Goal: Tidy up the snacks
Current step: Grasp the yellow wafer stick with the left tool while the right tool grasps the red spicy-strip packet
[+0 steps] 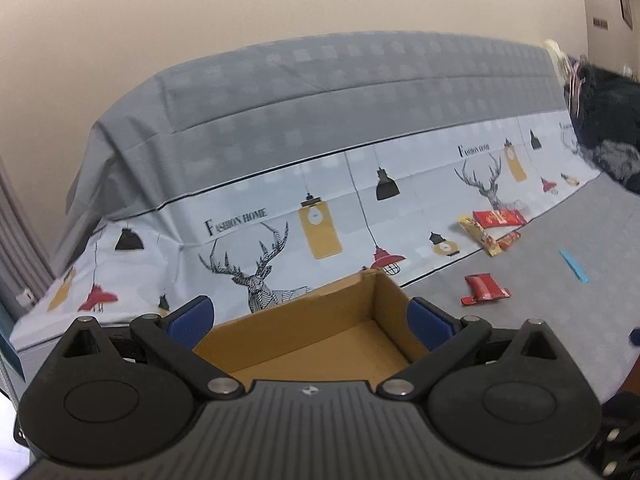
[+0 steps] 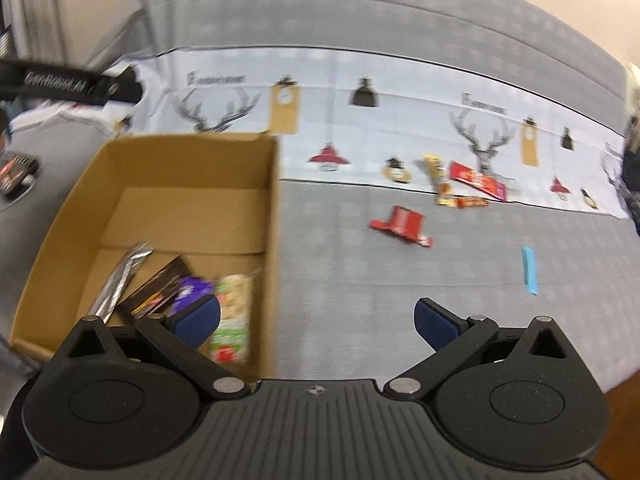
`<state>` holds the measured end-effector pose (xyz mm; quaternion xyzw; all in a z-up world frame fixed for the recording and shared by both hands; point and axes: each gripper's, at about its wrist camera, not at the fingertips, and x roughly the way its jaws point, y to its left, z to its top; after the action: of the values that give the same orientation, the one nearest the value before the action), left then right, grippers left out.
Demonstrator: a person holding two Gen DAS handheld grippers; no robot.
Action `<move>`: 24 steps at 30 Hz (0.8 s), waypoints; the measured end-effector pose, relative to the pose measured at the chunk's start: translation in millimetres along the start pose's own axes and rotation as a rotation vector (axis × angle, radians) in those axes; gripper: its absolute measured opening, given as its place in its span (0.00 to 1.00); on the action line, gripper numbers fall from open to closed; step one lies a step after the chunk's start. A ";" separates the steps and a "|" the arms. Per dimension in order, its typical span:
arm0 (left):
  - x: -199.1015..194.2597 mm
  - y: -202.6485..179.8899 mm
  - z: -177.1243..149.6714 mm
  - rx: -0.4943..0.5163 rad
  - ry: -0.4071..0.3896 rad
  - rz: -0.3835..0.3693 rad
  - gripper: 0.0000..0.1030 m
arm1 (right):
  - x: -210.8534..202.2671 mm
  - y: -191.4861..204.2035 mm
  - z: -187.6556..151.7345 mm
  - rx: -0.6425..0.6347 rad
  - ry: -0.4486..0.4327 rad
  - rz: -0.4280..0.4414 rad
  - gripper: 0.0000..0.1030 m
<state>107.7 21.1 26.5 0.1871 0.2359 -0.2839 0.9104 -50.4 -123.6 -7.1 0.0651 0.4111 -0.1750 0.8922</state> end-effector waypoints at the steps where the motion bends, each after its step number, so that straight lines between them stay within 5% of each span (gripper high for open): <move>1: 2.3 -7.6 3.5 0.012 0.001 0.005 1.00 | 0.2 -10.6 0.2 0.017 -0.007 -0.008 0.99; 13: 79.1 -113.6 51.8 -0.041 0.139 -0.092 1.00 | 28.8 -169.6 -2.3 0.209 -0.059 -0.154 0.99; 19: 156.8 -155.5 69.5 -0.219 0.275 -0.159 1.00 | 74.2 -256.6 4.3 0.340 -0.045 -0.154 0.99; 24: 238.8 -204.8 93.7 -0.236 0.342 -0.189 1.00 | 136.1 -310.0 25.5 0.346 -0.058 -0.163 0.99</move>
<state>187.9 -283.2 -67.0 0.1017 0.4349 -0.3026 0.8420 -63.9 -453.8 -84.7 0.1791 0.3530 -0.3165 0.8621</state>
